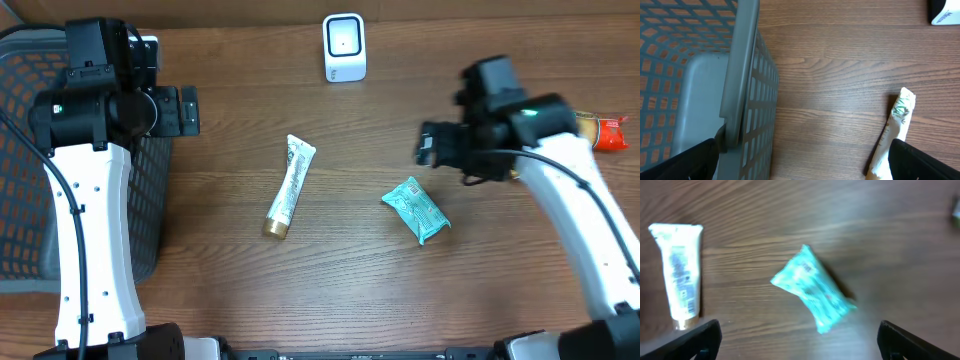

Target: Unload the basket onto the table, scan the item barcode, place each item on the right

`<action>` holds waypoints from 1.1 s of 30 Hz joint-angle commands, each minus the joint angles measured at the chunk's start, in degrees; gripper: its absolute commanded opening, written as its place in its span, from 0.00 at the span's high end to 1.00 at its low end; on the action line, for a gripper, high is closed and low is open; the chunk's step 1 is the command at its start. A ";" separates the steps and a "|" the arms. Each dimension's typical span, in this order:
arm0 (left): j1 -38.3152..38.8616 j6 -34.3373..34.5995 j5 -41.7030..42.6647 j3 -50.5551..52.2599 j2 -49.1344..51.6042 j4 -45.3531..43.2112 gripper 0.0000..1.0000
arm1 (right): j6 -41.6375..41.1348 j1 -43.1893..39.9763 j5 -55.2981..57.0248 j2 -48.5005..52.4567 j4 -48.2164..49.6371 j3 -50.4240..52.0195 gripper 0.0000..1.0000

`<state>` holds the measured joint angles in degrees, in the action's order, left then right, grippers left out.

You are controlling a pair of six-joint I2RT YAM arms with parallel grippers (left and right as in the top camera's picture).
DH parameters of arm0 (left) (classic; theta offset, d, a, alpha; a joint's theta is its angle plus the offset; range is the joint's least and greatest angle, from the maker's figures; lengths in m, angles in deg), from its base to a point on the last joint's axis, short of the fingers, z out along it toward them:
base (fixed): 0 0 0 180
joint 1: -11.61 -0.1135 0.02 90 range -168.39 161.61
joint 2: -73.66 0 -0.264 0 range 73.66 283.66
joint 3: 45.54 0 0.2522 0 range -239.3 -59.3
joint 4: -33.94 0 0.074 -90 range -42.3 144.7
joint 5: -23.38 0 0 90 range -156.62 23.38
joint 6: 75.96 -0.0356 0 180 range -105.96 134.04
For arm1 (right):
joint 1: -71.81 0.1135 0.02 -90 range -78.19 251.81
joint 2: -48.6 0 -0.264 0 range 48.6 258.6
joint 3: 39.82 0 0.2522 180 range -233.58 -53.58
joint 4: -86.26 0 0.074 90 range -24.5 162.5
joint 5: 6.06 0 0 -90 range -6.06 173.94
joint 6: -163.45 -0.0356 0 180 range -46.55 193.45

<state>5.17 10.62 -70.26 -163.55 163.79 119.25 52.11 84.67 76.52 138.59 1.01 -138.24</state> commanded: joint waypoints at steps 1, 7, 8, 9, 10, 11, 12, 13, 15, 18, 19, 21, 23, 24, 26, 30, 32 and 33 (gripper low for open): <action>-0.31 -0.87 0.50 -0.52 0.52 -0.20 0.00 | -2.67 -2.05 -0.90 1.38 0.26 5.22 0.00; -0.31 -0.87 0.50 -0.52 0.52 -0.17 0.00 | -2.69 -3.30 -4.39 1.40 6.19 18.88 0.00; -0.31 -0.87 0.50 -0.52 0.52 -0.17 0.00 | -2.69 -3.30 -5.16 1.40 7.58 21.18 0.01; -0.31 -0.87 0.50 -0.52 0.52 -0.20 0.00 | -2.71 -3.30 -5.60 1.40 8.83 23.12 0.03; -0.31 -0.87 0.50 -0.52 0.52 -0.17 0.01 | -2.73 -3.30 -5.79 1.40 10.03 24.90 0.05; -0.31 -0.87 0.50 -0.52 0.52 -0.20 0.00 | -2.75 -3.30 -5.88 1.40 10.93 26.27 0.07; -0.31 -0.87 0.48 -0.52 0.52 -0.17 0.00 | -2.75 -3.30 -6.23 1.40 11.85 27.43 0.11; -0.31 -0.87 0.50 -0.52 0.52 -0.20 0.00 | -2.73 -3.30 -6.91 1.40 13.25 28.85 0.15; -0.31 -0.87 0.48 -0.52 0.52 -0.20 0.00 | -2.71 -3.28 -8.41 1.40 16.55 31.19 0.27; -0.31 -0.87 0.50 -0.52 0.52 -0.17 0.01 | -2.71 -3.19 -9.88 1.49 23.17 34.75 0.38; -0.31 -0.87 0.50 -0.52 0.52 -0.17 0.00 | -2.71 -3.19 -10.12 1.53 25.22 35.78 0.41; -0.31 -0.87 0.50 -0.52 0.52 -0.17 0.01 | -2.71 -3.19 -10.16 1.57 28.63 37.53 0.43; -0.31 -0.87 0.50 -0.52 0.52 -0.17 0.01 | -2.14 -3.19 -10.23 1.86 33.11 38.71 0.45; -0.31 -0.87 0.50 -0.52 0.52 -0.17 0.00 | -1.31 -3.19 -10.25 1.90 34.21 38.71 0.46; -0.31 -0.87 0.50 -0.52 0.52 -0.20 0.00 | 0.96 -3.19 -10.23 1.92 38.49 38.71 0.46; -0.31 -0.87 0.48 -0.52 0.52 -0.17 0.00 | 5.38 -3.19 -10.01 2.01 47.89 38.71 0.46; -0.31 -0.87 0.48 -0.52 0.52 -0.17 0.00 | 5.35 -3.19 -10.01 2.01 50.95 38.71 0.45; -0.31 -0.87 0.48 -0.52 0.52 -0.17 0.00 | 5.35 -3.19 -9.99 2.01 51.89 38.71 0.46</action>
<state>5.17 10.62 -70.26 -163.55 163.81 119.25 54.77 81.59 66.38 140.23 50.61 -99.58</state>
